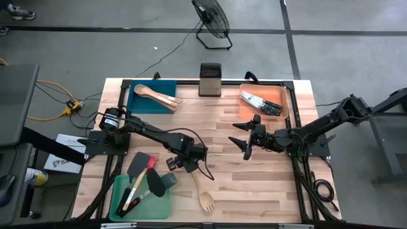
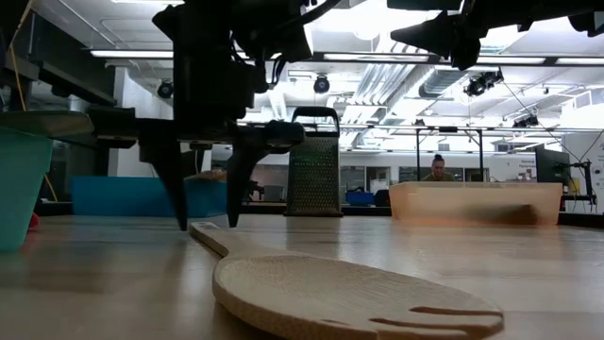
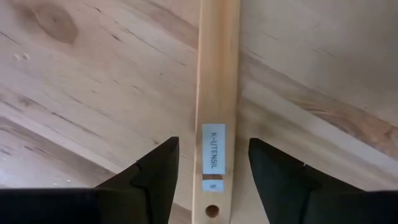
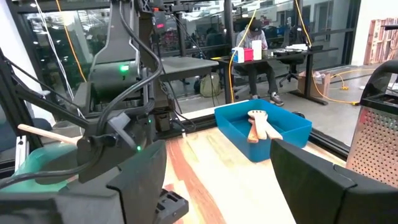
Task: Pick & Place Kitchen Items
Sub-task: Put the brown wooden spoon into the blue bin
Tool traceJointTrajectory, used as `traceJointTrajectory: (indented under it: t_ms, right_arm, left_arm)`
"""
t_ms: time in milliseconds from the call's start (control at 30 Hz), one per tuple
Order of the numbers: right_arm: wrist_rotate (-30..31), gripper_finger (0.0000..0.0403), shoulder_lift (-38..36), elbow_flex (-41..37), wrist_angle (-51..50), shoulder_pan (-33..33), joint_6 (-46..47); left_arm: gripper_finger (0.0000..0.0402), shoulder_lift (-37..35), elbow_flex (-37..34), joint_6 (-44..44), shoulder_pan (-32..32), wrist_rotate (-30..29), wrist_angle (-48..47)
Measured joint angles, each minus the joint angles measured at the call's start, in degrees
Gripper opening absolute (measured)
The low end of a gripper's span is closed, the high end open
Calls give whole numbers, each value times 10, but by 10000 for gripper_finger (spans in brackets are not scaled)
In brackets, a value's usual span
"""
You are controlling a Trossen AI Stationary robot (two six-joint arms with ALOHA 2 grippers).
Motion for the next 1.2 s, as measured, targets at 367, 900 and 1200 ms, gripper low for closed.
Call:
traceJointTrajectory:
  t_ms: [367, 900, 1200]
  right_arm:
    - [1, 279, 0, 0, 0, 0, 0]
    - [-1, 279, 0, 0, -7, 0, 13]
    - [-1, 279, 0, 0, -7, 1, 13]
  left_arm:
    - [189, 0, 0, 0, 0, 2, -11]
    - [123, 40, 2, 0, 0, 3, -3]
    - [77, 40, 2, -2, 0, 3, -11]
